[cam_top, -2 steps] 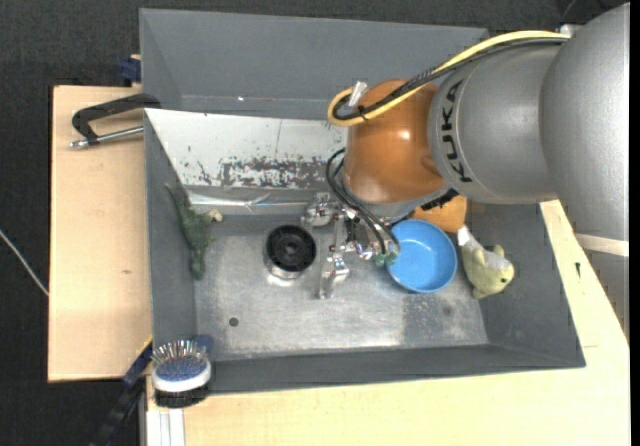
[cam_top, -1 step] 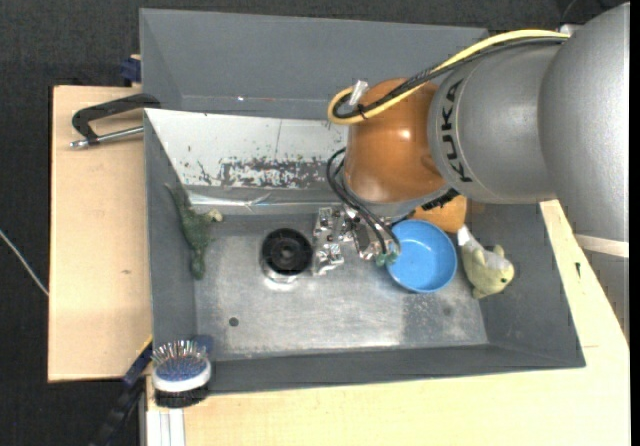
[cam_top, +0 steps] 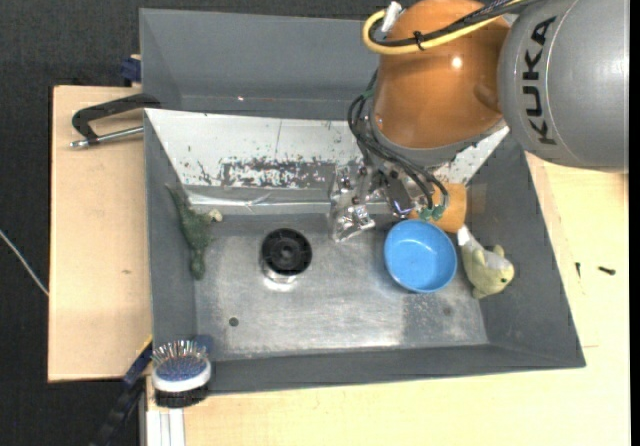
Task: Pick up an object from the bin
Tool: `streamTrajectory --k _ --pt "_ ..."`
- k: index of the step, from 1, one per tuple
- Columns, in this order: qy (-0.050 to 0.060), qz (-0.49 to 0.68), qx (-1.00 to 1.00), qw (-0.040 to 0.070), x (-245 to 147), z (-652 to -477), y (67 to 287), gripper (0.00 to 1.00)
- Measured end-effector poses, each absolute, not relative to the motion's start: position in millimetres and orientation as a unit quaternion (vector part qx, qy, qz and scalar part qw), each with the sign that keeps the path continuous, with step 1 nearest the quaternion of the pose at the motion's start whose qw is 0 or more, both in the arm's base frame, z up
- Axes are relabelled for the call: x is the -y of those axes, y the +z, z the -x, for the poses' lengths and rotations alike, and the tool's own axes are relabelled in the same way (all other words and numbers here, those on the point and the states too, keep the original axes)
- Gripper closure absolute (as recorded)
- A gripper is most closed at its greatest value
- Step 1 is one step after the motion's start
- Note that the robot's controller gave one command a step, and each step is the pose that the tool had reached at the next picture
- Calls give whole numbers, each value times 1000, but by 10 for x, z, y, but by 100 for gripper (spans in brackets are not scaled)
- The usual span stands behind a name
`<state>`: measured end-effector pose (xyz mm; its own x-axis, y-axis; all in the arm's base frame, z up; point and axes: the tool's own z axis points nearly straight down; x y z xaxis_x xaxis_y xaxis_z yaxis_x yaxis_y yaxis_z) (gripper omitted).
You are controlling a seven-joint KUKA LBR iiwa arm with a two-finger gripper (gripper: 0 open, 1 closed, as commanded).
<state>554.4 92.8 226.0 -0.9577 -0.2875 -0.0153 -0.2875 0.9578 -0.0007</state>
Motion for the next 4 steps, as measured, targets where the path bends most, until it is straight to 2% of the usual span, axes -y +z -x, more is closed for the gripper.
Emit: streamTrajectory --k 1,2,3,4 --pt "1 145 -989 3 -920 -5532 2211 0" --pt "1 297 -955 -2 -1315 -5465 997 0" --pt "1 296 -955 1 -1307 -5483 1028 100" --pt "0 297 -955 7 -1349 -5320 1841 100"
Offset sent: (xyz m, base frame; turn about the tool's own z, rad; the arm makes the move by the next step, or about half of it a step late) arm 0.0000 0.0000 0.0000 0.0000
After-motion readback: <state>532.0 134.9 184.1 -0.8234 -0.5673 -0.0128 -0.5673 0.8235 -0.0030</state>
